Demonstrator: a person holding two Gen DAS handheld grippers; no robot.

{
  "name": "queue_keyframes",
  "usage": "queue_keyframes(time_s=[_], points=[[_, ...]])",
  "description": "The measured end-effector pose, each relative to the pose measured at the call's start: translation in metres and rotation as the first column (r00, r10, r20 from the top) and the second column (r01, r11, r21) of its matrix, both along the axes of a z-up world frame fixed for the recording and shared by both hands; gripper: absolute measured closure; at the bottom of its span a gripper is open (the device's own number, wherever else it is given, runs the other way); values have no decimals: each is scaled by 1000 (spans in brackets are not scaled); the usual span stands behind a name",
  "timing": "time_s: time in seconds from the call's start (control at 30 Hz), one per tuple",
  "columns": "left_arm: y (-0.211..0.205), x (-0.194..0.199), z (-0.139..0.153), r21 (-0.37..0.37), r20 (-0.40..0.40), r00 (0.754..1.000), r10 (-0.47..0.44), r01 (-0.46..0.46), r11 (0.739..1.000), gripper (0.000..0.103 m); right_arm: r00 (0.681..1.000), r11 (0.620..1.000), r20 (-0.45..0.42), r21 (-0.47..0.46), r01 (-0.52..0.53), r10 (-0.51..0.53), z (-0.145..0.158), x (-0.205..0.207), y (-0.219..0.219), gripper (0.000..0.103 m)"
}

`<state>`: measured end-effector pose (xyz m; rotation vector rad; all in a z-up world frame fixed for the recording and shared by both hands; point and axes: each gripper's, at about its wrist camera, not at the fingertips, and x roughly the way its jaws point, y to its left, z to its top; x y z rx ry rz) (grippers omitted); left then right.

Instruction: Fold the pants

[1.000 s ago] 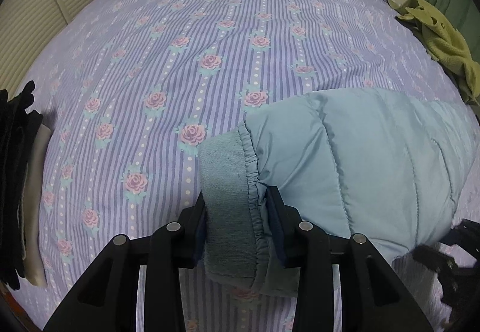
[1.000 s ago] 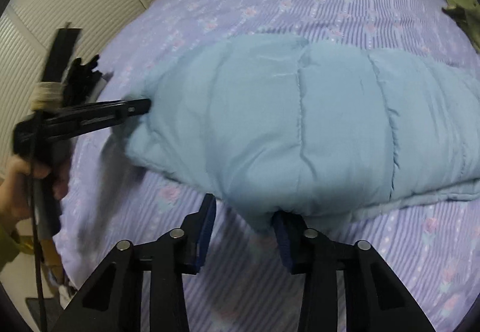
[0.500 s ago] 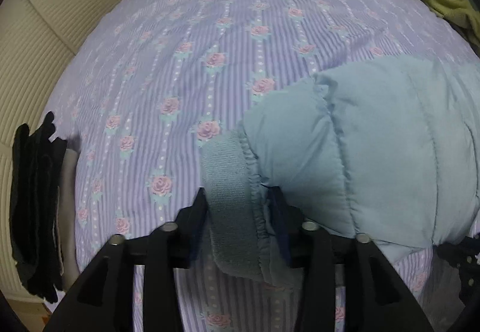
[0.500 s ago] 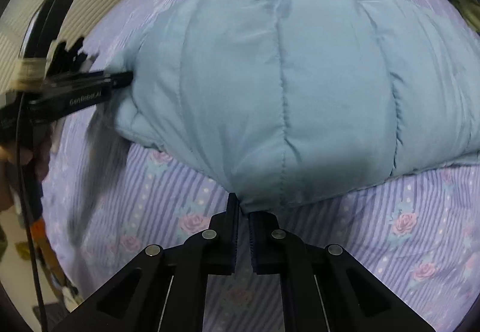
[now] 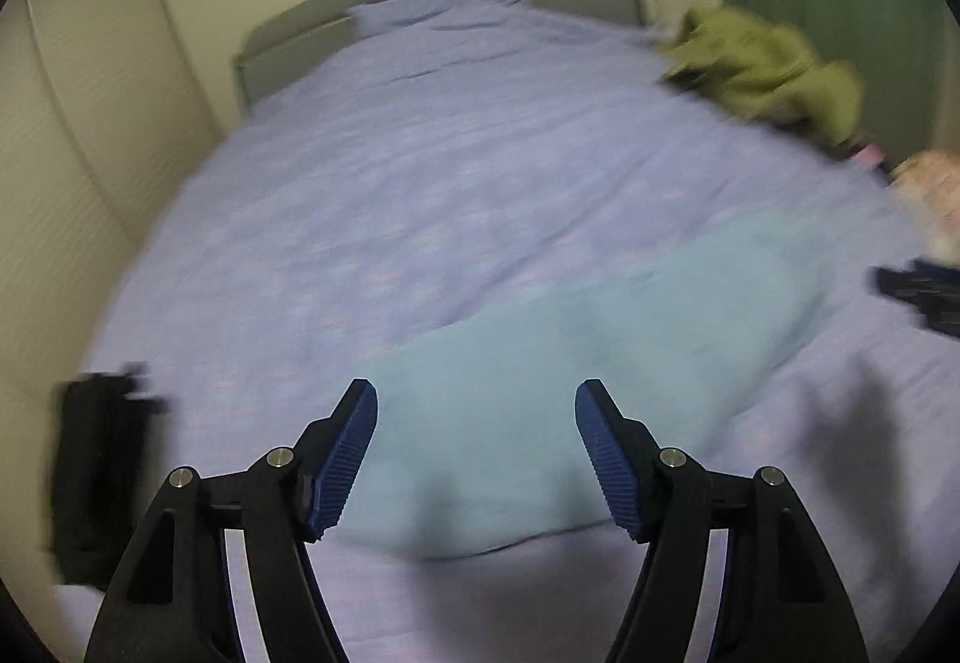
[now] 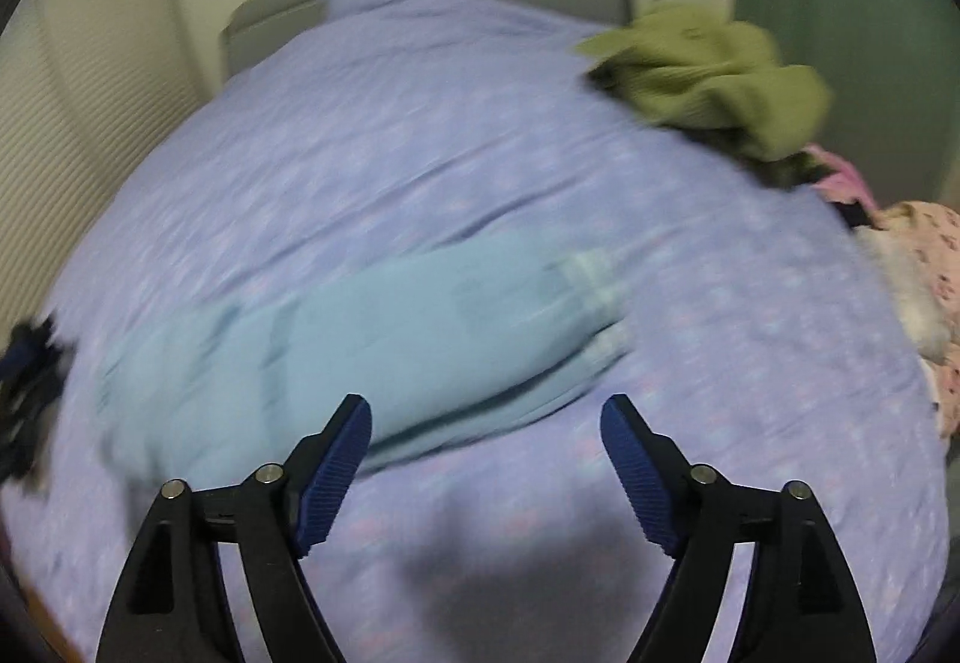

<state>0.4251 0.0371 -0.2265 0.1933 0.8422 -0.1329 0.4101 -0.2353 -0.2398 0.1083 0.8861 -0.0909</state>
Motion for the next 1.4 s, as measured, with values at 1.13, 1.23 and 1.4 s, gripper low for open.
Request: queue_keyframes(time_s=[1.13, 1.23, 1.4], points=[[-111, 61, -52, -38, -136, 990, -20, 15, 999, 70, 970, 887, -162, 399, 233, -182, -101, 56, -94, 36], [-111, 61, -50, -34, -125, 992, -17, 13, 999, 70, 969, 846, -128, 472, 248, -213, -102, 60, -106, 28], [-111, 63, -48, -52, -120, 993, -21, 15, 999, 70, 964, 773, -202, 579, 261, -174, -142, 83, -112, 27]])
